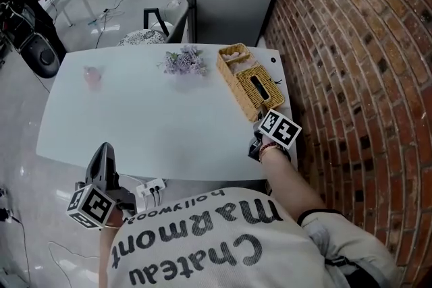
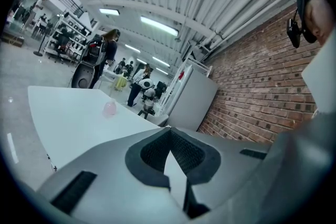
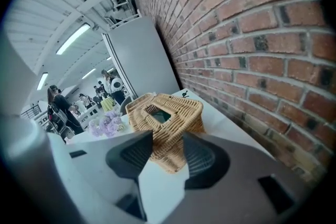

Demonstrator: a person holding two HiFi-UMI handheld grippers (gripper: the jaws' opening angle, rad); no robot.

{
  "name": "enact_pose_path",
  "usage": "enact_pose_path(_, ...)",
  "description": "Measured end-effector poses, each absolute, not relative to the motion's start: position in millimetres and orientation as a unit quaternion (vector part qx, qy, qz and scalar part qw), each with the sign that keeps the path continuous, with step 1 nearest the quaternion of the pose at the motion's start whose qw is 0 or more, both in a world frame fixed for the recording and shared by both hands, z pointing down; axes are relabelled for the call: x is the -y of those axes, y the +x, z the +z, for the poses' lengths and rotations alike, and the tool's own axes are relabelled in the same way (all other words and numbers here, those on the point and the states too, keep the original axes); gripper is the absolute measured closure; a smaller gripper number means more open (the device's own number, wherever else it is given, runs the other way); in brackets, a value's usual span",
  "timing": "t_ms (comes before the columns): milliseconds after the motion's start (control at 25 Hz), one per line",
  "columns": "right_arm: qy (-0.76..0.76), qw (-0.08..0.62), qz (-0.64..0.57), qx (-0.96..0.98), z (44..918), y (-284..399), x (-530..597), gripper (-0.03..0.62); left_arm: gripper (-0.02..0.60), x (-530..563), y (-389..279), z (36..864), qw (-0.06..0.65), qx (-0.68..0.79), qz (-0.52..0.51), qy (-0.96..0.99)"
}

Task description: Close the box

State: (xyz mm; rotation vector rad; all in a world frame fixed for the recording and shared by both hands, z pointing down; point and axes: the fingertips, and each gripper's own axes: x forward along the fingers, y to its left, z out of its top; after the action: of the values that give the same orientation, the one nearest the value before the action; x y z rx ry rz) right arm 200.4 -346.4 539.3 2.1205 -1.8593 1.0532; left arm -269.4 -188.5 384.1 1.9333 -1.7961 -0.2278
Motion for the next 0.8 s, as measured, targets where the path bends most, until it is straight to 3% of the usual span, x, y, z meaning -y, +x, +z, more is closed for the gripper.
enact_pose_path(360, 0.71, 0.081, 0.332, 0.616, 534, 197, 332, 0.411, 0.58, 180, -283, 385, 0.241, 0.643, -0.084, 0.722)
enact_pose_path(600, 0.703, 0.052, 0.361, 0.611, 542, 165, 302, 0.45, 0.58, 173, -292, 387, 0.238, 0.627, -0.077, 0.737)
enact_pose_path(800, 0.655, 0.034, 0.376, 0.655, 534, 110, 274, 0.518, 0.58, 160, -292, 384, 0.241, 0.605, -0.08, 0.754)
